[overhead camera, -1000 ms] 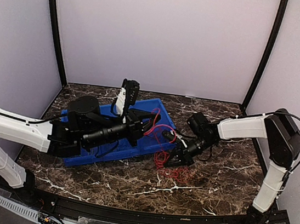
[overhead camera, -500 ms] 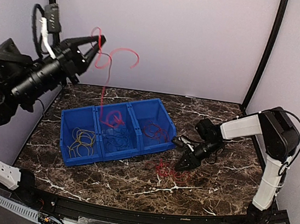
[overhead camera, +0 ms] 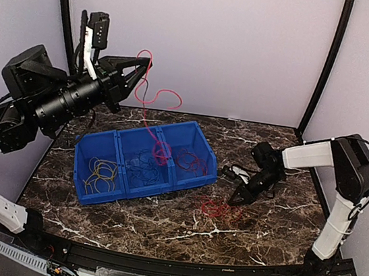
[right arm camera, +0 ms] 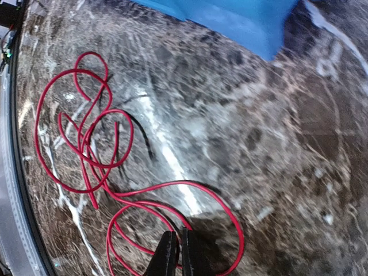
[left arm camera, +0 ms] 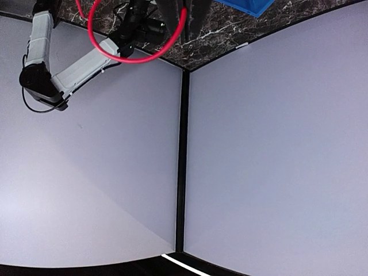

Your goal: Untangle the cables

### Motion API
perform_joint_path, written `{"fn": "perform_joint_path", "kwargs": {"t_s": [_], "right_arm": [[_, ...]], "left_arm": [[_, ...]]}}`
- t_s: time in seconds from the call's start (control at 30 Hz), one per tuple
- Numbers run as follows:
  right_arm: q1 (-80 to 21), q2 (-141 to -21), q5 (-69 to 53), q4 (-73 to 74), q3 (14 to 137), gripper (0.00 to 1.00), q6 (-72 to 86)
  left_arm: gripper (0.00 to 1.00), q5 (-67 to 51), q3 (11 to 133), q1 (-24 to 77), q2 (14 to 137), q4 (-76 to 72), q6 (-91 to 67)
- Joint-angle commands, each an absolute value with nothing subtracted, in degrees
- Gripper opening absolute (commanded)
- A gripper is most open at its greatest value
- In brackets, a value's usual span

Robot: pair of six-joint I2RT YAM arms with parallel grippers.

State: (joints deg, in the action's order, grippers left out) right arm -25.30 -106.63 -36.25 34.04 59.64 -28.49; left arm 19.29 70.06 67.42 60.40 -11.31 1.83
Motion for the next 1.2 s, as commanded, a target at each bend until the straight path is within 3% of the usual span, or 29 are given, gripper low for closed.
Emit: {"fn": "perform_joint_path", "kwargs": {"t_s": [0.0,0.27,0.43,0.53,0.77,1.17], "right_arm": [[-22.2,-103.2,-25.0,35.9,57.0,0.08,-29.8],[-15.5,-93.0,-24.9,40.0,56.8,0.10,-34.9],[-15.8,-80.1,-30.3,39.3,56.3,0.40,-38.4],[-17.3,-77.3,-32.5,39.2,56.9,0.50,-39.2],[-24.2,-77.5,-33.7,38.6,56.7,0.52,-39.9],[-44.8,-87.7,-22.0,32.1,56.0,0.49,-39.7]], "left_arm": [[0.00,19.7,74.0,67.8,62.1,-7.5,0.3],[0.00,17.5,74.9,67.8,67.9,-7.5,-3.2],[0.00,14.6,74.3,67.8,71.1,-9.4,-5.5],[0.00,13.1,71.9,67.8,72.1,-11.9,-7.9],[0.00,9.2,57.6,67.8,73.4,-24.9,-20.3],[0.00,18.4,24.2,70.2,69.6,-34.9,-41.6]]}}
